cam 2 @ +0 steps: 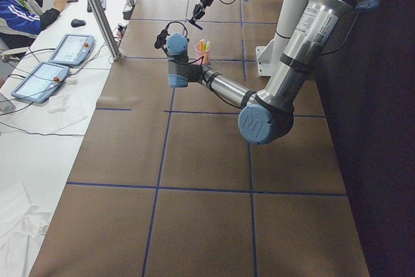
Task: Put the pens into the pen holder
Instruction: 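Lift the purple marker and carry it over the pen cup with the right gripper, then lower the purple marker into the pen cup and open the right gripper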
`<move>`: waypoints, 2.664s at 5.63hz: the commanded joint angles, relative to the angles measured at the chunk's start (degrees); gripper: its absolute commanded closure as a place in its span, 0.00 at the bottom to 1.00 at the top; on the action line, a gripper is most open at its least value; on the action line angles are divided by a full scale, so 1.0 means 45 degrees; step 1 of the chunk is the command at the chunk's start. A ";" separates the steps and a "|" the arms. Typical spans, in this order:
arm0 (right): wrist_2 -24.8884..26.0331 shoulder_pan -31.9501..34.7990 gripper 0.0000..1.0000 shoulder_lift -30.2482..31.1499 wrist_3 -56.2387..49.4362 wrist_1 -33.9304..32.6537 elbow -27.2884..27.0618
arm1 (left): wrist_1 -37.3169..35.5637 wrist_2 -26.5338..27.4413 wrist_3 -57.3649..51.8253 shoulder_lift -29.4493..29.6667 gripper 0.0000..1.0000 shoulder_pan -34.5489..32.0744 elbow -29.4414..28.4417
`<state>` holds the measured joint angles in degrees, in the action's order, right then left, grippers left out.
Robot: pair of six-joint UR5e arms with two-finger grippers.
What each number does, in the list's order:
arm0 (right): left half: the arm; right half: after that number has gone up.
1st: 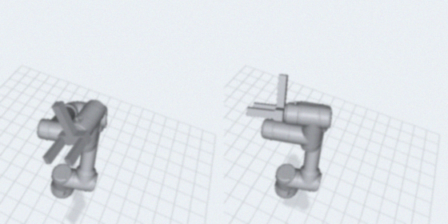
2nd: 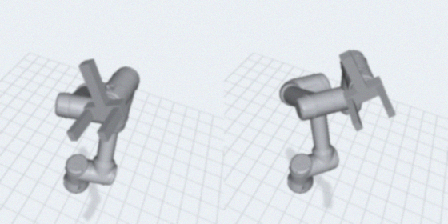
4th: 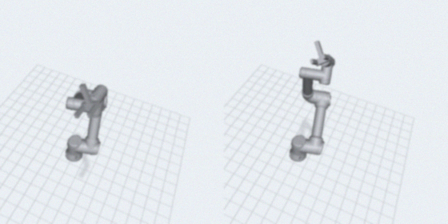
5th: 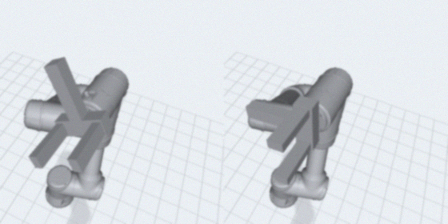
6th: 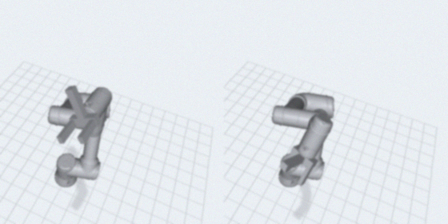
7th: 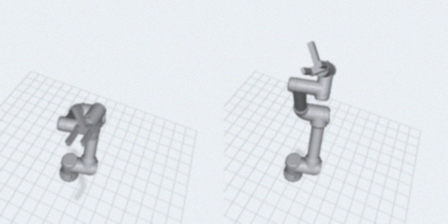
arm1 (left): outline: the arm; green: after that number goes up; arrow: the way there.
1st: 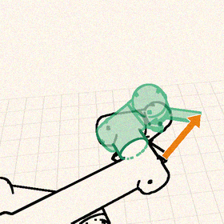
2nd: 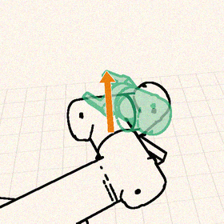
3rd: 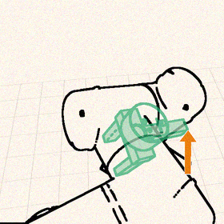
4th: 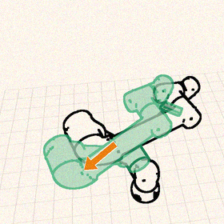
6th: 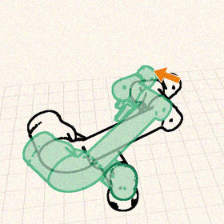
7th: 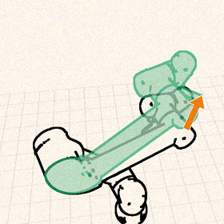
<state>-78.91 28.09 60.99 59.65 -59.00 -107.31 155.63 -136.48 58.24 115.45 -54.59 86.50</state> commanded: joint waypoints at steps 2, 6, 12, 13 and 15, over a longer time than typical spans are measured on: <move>0.4765 -0.1994 1.00 -0.0116 -0.1895 0.1099 0.0153 | 0.0006 -0.0003 -0.0090 -0.0029 0.01 0.0001 -0.0315; 0.5388 -0.2277 1.00 -0.1521 -0.1986 0.3377 0.3449 | 0.0104 -0.0061 -0.0090 -0.0362 0.01 -0.0018 -0.0375; 0.5388 -0.2726 0.01 -0.1230 -0.2005 0.4239 0.3708 | 0.0104 -0.0042 -0.0090 -0.0440 0.01 -0.0018 -0.0395; 0.5388 -0.2726 0.00 -0.1230 -0.2005 0.4283 0.3690 | 0.0104 -0.0042 -0.0090 -0.0440 0.01 -0.0018 -0.0395; 0.4575 -0.2456 0.00 -0.1269 -0.2083 0.4129 0.2760 | 0.0084 -0.0100 -0.0109 -0.0440 0.01 -0.0231 -0.0434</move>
<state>-56.11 16.25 55.33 50.38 -40.00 -92.51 156.02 -136.76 57.80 113.47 -55.02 84.56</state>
